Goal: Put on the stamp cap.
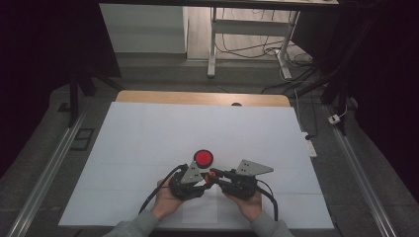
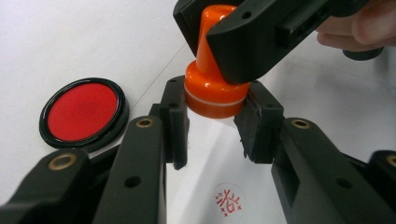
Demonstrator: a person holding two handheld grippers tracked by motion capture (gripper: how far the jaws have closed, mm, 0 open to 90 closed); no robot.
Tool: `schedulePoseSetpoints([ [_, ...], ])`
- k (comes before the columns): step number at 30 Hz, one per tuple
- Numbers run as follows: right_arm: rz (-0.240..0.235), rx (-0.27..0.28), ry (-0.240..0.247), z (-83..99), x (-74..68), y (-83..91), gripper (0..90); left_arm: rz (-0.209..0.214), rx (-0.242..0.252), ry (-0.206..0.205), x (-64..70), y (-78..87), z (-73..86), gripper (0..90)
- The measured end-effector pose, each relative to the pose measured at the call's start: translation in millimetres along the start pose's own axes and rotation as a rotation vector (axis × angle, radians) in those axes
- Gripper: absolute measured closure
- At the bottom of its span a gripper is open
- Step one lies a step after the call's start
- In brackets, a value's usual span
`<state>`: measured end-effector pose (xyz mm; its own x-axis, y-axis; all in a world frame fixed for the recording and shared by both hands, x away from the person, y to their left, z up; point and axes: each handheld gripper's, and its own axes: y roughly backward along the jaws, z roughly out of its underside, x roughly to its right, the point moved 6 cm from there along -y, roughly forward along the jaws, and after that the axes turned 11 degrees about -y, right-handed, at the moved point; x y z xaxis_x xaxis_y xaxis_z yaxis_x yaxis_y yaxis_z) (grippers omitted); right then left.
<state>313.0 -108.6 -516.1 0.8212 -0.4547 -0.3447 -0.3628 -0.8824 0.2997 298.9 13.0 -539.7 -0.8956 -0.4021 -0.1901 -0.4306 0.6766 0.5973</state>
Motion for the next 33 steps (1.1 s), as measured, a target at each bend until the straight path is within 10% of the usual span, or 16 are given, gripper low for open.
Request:
schedulePoseSetpoints([
  [20, 0.015, 0.007, 0.012, -5.2, 1.0, 0.0, 72.5, -0.004, 0.035, 0.02, -3.9, -1.3, -0.8, 63.8],
  [33, 0.032, 0.008, 0.013, -6.2, 4.9, 1.6, 72.4, 0.015, 0.0, 0.046, -5.9, -0.7, 4.0, 40.3],
])
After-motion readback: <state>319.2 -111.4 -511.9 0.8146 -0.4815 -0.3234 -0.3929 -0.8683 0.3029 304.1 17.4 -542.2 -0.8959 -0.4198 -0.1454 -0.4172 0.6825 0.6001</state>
